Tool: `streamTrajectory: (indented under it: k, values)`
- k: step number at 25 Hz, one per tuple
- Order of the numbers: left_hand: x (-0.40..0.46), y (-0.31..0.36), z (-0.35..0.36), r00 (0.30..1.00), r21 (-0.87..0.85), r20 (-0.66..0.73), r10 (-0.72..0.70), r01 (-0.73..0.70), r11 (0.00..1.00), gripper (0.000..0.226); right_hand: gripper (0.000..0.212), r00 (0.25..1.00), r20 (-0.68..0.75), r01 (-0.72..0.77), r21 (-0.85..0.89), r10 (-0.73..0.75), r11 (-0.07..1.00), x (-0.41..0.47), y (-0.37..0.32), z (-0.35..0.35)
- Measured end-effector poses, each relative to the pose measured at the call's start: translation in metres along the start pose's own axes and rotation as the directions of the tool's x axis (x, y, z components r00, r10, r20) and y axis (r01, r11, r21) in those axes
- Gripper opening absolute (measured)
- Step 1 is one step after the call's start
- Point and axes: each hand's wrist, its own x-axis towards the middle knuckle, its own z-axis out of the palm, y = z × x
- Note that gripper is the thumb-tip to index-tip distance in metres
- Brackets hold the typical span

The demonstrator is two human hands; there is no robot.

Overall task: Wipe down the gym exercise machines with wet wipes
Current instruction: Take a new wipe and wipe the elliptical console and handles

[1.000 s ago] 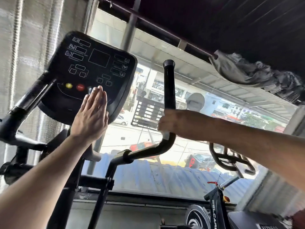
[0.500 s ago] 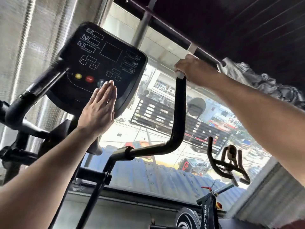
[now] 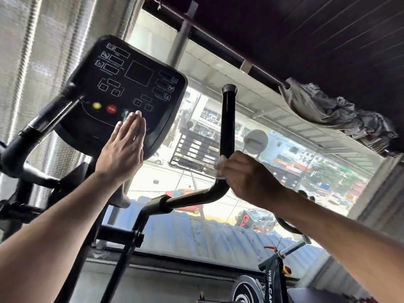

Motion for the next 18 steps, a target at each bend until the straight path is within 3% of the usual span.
streamTrajectory:
  k: [6,11,14,18]
  values:
    - [0.000,0.000,-0.002,0.999,-0.007,0.040,-0.018,0.019,1.000,0.066,0.028,0.997,-0.083,0.011,0.051,-0.007,0.999,-0.006,0.019,0.018]
    - [0.001,0.001,-0.004,0.996,0.033,0.091,-0.013,0.010,0.999,0.068,0.023,0.914,-0.267,-0.263,0.185,0.306,0.947,0.016,0.036,0.020]
    - [0.000,0.001,-0.004,0.996,0.065,0.089,-0.012,0.006,0.998,0.074,0.017,0.872,-0.328,-0.271,0.294,0.363,0.917,0.007,0.010,0.025]
    - [0.001,0.000,-0.001,0.994,0.098,0.105,-0.021,0.011,0.995,0.076,0.014,0.862,-0.272,-0.286,0.437,0.428,0.853,-0.026,-0.025,0.029]
